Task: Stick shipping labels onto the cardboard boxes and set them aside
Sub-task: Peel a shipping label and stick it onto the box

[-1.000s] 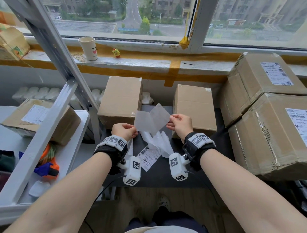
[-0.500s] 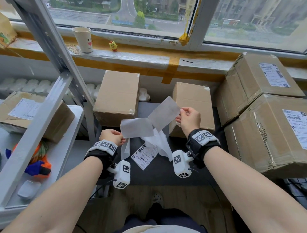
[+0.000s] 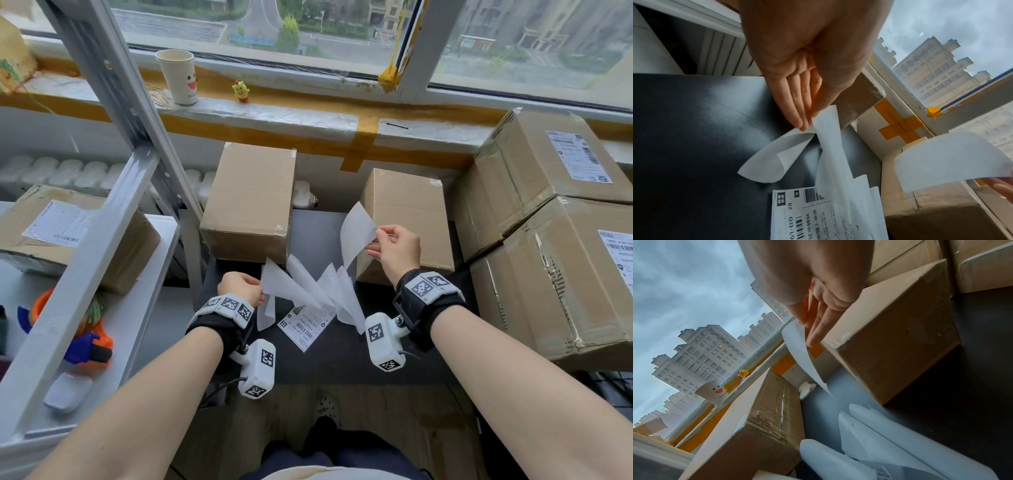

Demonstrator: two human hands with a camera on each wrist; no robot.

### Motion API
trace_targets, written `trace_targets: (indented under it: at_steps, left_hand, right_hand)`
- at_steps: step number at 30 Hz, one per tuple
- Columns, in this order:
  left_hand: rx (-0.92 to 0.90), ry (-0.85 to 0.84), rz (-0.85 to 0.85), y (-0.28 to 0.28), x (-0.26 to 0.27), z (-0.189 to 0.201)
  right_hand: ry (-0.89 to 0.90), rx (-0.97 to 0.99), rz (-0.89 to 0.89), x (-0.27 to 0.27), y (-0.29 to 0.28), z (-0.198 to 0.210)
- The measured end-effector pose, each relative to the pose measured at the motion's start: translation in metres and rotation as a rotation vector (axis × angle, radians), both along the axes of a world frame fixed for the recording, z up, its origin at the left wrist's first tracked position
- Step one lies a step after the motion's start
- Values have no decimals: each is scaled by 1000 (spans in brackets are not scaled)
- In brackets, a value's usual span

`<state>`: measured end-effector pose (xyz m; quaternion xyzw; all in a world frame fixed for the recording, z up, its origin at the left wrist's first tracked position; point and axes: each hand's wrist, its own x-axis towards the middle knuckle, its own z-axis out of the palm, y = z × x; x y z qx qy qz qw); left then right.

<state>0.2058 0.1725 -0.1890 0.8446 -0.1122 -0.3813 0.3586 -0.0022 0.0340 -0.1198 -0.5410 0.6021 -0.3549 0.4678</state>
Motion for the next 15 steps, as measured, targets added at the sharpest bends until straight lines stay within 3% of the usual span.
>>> trace_targets:
  at_steps: [8, 15]
  left_hand:
    - [106, -238, -247, 13, 7, 11]
    - [291, -596, -732, 21, -4, 39]
  right_hand:
    - [-42, 15, 31, 6, 11, 3]
    - [-58, 3, 53, 8, 26, 15]
